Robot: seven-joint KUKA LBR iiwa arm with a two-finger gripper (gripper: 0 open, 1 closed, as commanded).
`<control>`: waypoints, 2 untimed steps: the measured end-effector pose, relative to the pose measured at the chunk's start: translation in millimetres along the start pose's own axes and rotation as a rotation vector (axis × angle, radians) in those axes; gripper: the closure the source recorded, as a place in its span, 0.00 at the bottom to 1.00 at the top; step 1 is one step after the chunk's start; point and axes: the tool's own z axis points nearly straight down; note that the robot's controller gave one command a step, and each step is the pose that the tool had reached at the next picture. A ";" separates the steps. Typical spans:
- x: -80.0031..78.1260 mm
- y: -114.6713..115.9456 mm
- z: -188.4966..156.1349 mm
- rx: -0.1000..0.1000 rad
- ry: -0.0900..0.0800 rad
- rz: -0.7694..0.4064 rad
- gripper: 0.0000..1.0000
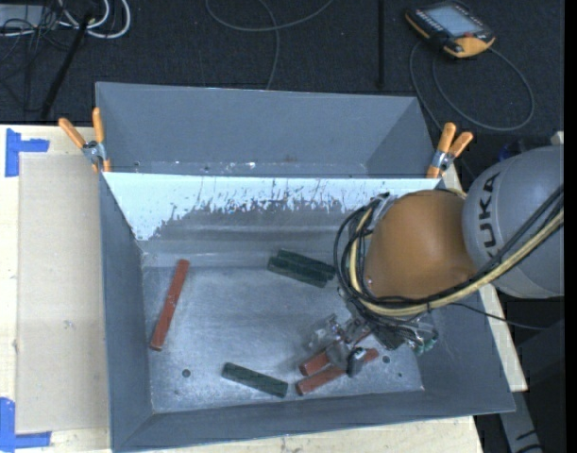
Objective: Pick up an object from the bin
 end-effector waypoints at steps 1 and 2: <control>-1.5 -0.8 -21.8 0.005 -0.007 0.001 1.00; -2.2 -1.1 -35.5 0.007 -0.010 0.002 1.00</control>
Offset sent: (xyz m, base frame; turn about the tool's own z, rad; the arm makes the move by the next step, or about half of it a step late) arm -0.0001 0.0000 0.0125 0.0000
